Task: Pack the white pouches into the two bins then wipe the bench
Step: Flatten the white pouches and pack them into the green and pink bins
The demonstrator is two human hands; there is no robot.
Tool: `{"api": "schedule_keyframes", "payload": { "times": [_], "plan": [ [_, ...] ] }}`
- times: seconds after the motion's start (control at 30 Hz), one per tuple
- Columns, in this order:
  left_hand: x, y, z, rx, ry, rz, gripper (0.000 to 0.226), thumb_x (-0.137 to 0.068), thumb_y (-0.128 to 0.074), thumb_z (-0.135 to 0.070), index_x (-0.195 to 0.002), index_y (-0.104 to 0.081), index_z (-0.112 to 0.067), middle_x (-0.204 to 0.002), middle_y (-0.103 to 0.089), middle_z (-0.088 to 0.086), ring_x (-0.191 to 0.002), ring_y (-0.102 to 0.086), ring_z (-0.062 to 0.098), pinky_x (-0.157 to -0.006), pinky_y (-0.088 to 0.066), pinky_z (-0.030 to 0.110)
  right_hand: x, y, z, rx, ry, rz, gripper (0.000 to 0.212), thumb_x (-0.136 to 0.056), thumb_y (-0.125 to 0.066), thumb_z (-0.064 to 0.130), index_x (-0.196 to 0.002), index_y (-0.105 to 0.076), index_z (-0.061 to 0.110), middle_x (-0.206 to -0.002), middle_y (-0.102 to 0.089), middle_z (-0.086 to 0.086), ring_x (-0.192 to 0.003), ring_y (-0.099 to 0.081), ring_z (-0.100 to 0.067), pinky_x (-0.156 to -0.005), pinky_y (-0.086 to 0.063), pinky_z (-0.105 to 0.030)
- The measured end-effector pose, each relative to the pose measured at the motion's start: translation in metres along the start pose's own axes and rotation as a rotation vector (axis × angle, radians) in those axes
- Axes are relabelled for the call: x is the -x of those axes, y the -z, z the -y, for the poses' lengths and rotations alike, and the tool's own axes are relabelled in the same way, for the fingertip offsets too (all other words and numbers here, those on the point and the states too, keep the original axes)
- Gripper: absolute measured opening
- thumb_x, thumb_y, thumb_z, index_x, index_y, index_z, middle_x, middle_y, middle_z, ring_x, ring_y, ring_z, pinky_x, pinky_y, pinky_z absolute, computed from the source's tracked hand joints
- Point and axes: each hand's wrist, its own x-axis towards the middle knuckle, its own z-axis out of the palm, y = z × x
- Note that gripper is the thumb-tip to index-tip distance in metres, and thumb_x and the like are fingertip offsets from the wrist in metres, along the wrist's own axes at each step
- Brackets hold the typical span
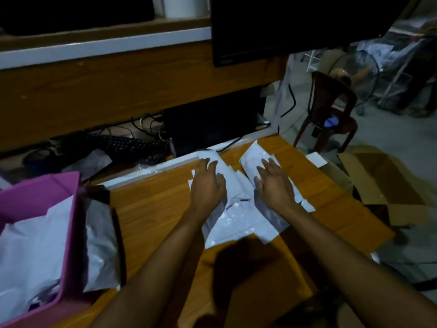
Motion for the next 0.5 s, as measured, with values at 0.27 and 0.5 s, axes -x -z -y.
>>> {"api": "schedule_keyframes", "payload": {
  "times": [0.27, 0.5],
  "plan": [
    [-0.056, -0.091, -0.024, -0.232, 0.295, 0.164, 0.068, -0.098, -0.04, -0.043, -0.151, -0.018, -0.005, -0.157, -0.015, 0.026, -0.145, -0.008, 0.047, -0.117, -0.009, 0.054, -0.047, -0.036, -0.049, 0.241, 0.091, 0.306, 0.068, -0.09, -0.032, 0.049, -0.146, -0.038, 0.012, -0.154, -0.029, -0.022, -0.143, -0.025, -0.04, -0.112, -0.021, -0.058],
    [-0.048, -0.112, 0.009, -0.318, 0.366, 0.263, 0.066, -0.098, -0.034, -0.05, -0.153, -0.013, -0.018, -0.16, -0.007, 0.019, -0.146, 0.001, 0.045, -0.115, -0.002, 0.06, -0.042, -0.059, -0.056, 0.258, 0.11, 0.232, 0.072, -0.074, -0.068, 0.03, -0.14, -0.048, 0.011, -0.147, -0.042, -0.021, -0.134, -0.041, -0.039, -0.107, -0.035, -0.057]
  ]
}}
